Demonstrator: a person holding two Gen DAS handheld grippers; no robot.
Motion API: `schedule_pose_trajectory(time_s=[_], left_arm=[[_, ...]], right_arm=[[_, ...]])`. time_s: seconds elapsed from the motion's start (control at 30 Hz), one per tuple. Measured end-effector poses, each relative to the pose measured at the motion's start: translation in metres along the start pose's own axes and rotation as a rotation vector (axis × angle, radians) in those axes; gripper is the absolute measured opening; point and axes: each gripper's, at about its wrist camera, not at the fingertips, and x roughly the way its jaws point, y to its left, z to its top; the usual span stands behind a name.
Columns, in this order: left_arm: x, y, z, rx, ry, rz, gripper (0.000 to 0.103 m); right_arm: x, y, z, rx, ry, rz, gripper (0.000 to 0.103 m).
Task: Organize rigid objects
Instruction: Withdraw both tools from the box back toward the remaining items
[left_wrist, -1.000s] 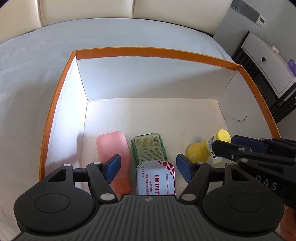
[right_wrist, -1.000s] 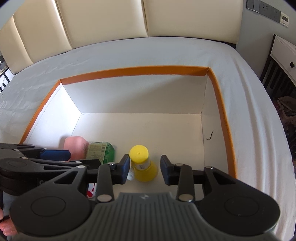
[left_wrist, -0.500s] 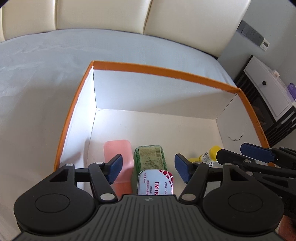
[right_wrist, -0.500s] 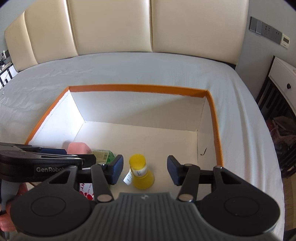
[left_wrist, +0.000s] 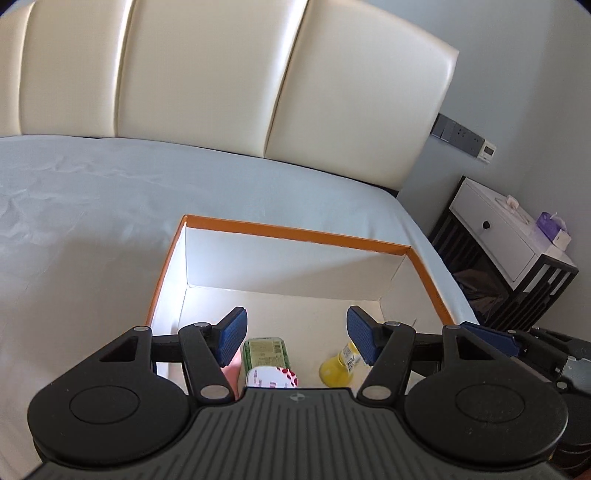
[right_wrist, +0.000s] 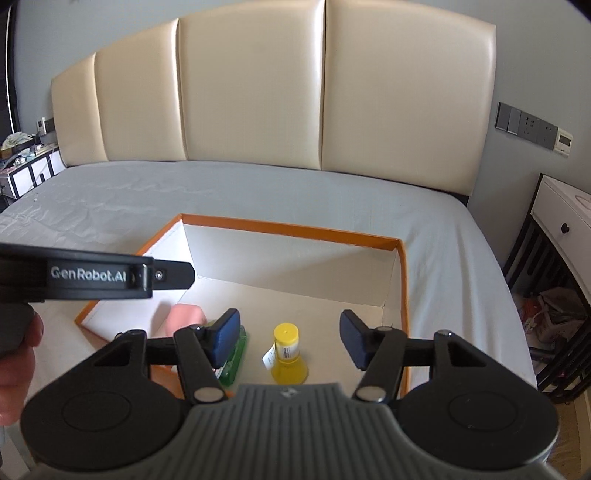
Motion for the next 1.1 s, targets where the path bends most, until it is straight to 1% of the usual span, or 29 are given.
schedule_pose_trajectory(time_s=[0.13,0.27,0.33,0.4,0.43,0.5,0.57,0.67,0.73,0.77,0.83,0.87,0.9,0.93,1.03,1.1], left_arm=[[-0.021,0.000,-0.014,-0.004,-0.005,0.000,0.071],[-0.035,0.003,-0.030,-0.027,0.013,0.026,0.071],[-0.038,0.004,-0.040,-0.029,0.044,0.040,0.071],[-0.040,0.004,-0.050,-0.026,0.079,0.051,0.071],[-0.038,0.004,-0.054,-0.024,0.100,0.058,0.071],[-0.035,0.004,-0.065,-0.035,0.159,0.090,0.071],[-0.031,0.005,-0.075,-0.047,0.203,0.112,0.071],[-0.022,0.004,-0.090,-0.035,0.291,0.139,0.072],[-0.017,0.003,-0.097,-0.028,0.333,0.163,0.076],[-0.014,0.004,-0.101,-0.026,0.355,0.176,0.078],[-0.010,0.005,-0.106,-0.022,0.384,0.190,0.078],[-0.011,0.004,-0.109,-0.015,0.394,0.193,0.081],[-0.009,0.003,-0.109,-0.003,0.400,0.194,0.086],[-0.010,0.003,-0.113,0.016,0.410,0.197,0.088],[-0.001,-0.004,-0.119,0.084,0.450,0.215,0.088],[0.006,-0.008,-0.122,0.119,0.478,0.227,0.089]], right_arm=[[-0.018,0.002,-0.014,-0.006,-0.033,0.013,0.059],[-0.031,0.001,-0.033,0.031,-0.029,0.019,0.059],[-0.033,-0.001,-0.045,0.065,-0.012,0.027,0.058],[-0.034,-0.002,-0.057,0.090,0.010,0.032,0.053],[-0.033,-0.002,-0.065,0.100,0.026,0.035,0.052],[-0.031,-0.002,-0.078,0.110,0.053,0.034,0.052],[-0.029,-0.001,-0.089,0.109,0.071,0.030,0.051],[-0.024,0.000,-0.104,0.095,0.097,0.032,0.047],[-0.021,0.001,-0.113,0.086,0.113,0.037,0.045],[-0.020,0.002,-0.115,0.079,0.116,0.041,0.041],[-0.020,0.004,-0.118,0.050,0.106,0.053,0.041],[-0.020,0.006,-0.119,0.034,0.106,0.058,0.041],[-0.018,0.007,-0.120,0.024,0.110,0.061,0.040],[-0.016,0.008,-0.122,0.016,0.118,0.062,0.040],[-0.005,0.009,-0.123,0.002,0.174,0.065,0.041],[0.000,0.008,-0.124,0.012,0.205,0.063,0.044]])
